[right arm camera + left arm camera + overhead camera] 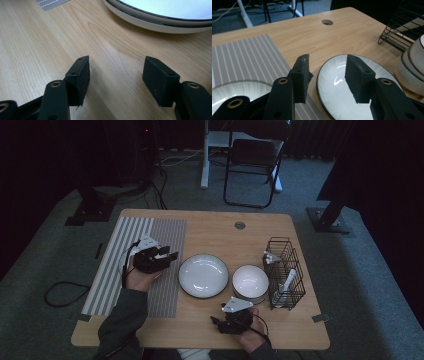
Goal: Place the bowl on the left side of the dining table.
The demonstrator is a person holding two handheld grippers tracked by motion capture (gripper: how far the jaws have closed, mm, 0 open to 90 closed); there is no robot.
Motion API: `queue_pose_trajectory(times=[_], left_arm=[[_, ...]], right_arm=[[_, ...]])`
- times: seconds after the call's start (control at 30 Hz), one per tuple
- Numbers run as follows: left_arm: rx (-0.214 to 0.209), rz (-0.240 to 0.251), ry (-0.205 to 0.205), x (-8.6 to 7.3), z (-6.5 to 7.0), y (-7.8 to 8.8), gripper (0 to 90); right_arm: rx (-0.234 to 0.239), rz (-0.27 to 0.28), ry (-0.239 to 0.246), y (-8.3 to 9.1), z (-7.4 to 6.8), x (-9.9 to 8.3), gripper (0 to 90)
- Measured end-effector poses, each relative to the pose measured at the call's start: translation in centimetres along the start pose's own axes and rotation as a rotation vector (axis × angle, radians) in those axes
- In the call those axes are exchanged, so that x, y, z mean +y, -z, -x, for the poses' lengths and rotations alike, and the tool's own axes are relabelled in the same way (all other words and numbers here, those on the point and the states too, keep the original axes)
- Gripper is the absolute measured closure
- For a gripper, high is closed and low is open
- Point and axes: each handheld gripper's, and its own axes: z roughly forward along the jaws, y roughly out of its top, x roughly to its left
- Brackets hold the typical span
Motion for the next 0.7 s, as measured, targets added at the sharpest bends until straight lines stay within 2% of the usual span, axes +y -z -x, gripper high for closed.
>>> queue_pose_trajectory(times=[0.3,0.7], left_arm=[[-0.031,-0.007,-0.027,1.7,1.0,-1.2,55.9],[-0.08,-0.017,-0.064,3.3,3.0,-3.0,55.9]], right_arm=[[0.008,-0.001,0.012,0.1,0.1,-0.1,37.1],[0.015,0.001,0.017,0.3,0.1,-0.3,37.1]])
